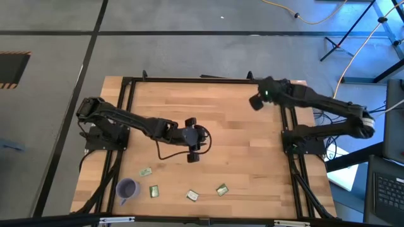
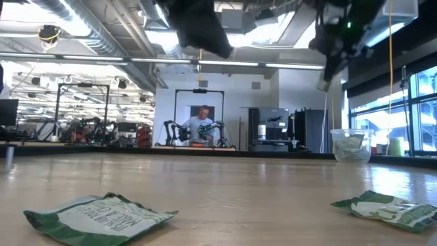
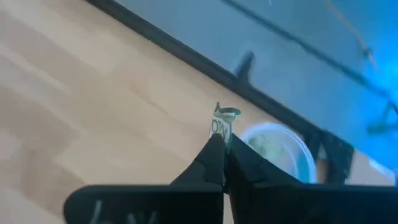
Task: Pick and place Stevia / Truvia into bins
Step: Put the green stevia packet into the transparent container, then put the right green stevia packet into the transparent container
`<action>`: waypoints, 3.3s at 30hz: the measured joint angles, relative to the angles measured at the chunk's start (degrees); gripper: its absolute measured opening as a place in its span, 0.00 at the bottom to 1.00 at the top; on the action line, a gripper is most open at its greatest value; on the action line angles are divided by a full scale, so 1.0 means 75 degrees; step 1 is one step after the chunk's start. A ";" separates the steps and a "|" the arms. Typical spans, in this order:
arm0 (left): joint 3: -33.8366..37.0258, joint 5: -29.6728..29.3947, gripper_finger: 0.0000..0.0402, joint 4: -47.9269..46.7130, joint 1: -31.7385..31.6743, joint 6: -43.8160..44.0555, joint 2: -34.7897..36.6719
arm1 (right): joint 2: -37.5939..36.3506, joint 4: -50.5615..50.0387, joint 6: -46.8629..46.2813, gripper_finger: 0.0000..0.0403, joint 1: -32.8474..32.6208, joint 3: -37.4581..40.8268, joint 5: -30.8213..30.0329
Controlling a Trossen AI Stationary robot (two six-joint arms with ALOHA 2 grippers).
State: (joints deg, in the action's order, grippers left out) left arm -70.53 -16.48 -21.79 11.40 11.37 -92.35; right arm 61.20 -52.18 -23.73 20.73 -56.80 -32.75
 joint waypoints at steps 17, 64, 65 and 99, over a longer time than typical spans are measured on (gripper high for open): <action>0.0194 0.0159 0.22 0.0077 -0.0006 0.0216 -0.0021 | 0.1863 -0.0089 0.0991 0.01 0.3080 0.0114 0.1733; 0.0182 0.0698 0.22 -0.1599 0.0037 0.0792 0.0164 | 0.0287 -0.0030 0.1717 0.32 0.1480 0.0099 0.2689; 0.0182 0.0707 0.22 -0.1941 0.0037 0.0998 0.0221 | 0.0083 0.0191 0.1810 0.32 0.1135 0.0146 0.3194; 0.0182 0.1012 0.22 -0.4330 0.0183 0.2408 0.0352 | 0.5187 0.6505 0.2598 0.32 -0.6975 0.0382 0.3760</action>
State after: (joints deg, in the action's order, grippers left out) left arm -69.17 -8.88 -54.26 12.78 29.43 -89.71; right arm 100.10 -3.39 -4.24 -31.58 -53.94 -4.56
